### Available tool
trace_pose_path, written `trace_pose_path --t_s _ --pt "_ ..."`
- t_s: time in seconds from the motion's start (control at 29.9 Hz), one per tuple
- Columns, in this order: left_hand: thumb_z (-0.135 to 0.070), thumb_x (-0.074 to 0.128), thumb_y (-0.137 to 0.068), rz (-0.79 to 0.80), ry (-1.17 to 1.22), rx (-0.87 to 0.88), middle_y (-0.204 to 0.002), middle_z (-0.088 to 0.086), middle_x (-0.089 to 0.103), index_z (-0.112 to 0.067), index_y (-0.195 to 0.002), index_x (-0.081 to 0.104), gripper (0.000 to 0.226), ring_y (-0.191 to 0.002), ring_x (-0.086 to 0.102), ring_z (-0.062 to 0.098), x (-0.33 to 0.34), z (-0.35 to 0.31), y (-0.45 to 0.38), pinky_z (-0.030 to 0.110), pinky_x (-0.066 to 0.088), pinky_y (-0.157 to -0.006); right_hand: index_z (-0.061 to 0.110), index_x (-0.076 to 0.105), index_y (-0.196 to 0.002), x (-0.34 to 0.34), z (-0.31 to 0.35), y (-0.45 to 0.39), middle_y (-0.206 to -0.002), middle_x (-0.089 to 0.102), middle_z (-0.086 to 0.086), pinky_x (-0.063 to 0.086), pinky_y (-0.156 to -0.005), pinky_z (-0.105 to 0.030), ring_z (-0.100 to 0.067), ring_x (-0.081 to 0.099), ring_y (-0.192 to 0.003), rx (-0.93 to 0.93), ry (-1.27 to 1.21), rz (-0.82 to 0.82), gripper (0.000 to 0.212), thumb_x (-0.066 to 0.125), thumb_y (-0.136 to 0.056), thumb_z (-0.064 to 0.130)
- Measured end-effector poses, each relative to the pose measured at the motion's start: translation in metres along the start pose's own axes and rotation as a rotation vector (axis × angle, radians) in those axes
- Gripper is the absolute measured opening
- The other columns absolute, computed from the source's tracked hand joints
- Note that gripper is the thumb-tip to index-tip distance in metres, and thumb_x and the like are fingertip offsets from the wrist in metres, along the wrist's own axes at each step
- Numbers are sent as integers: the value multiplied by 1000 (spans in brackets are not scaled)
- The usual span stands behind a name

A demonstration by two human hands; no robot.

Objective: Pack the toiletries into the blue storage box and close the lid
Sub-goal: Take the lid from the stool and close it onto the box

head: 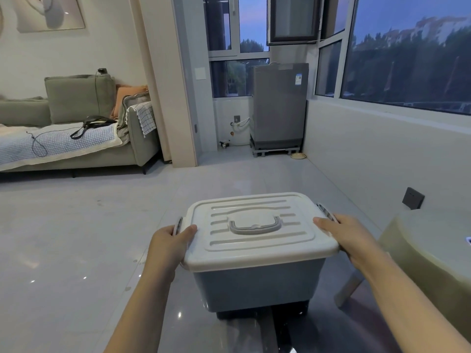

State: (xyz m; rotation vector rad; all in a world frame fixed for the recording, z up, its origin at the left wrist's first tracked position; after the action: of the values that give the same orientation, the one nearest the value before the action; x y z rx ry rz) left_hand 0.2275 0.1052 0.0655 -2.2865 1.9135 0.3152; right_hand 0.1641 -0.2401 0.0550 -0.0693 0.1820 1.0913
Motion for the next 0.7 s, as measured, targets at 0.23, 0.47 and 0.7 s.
trace_pose_path --t_s 0.23,0.47,0.7 --pt "-20 49 -89 -107 -184 77 -78 8 55 1 -92 57 23 -63 47 18 10 0 -7 28 30 -48 17 60 -111 9 -5 3 -100 66 -4 45 -71 -34 -26 60 -94 -88 46 -88 23 53 -89 19" --pt "-17 51 -88 -64 -169 112 -62 2 43 -11 -64 43 26 -59 41 20 25 -13 -37 28 28 -48 15 58 -105 14 4 -15 -91 62 -1 43 -72 -36 -25 57 -89 -77 12 -127 17 53 -89 20" --pt "-12 45 -88 -62 -256 145 -61 5 40 -6 -64 42 25 -58 37 22 45 -25 -53 29 27 -48 9 59 -114 10 14 -38 -105 65 -12 45 -73 -37 -32 60 -96 -62 32 -77 28 51 -91 22"
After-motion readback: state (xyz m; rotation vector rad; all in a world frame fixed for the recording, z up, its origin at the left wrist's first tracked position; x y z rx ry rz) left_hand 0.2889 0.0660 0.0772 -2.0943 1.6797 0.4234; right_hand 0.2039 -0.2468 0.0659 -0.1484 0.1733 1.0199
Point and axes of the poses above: each hand's wrist, its own y-axis away from the middle knuckle, its own x-axis out of the palm, z = x × y, the point moved 3 cm from there along -y, towards the middle knuckle
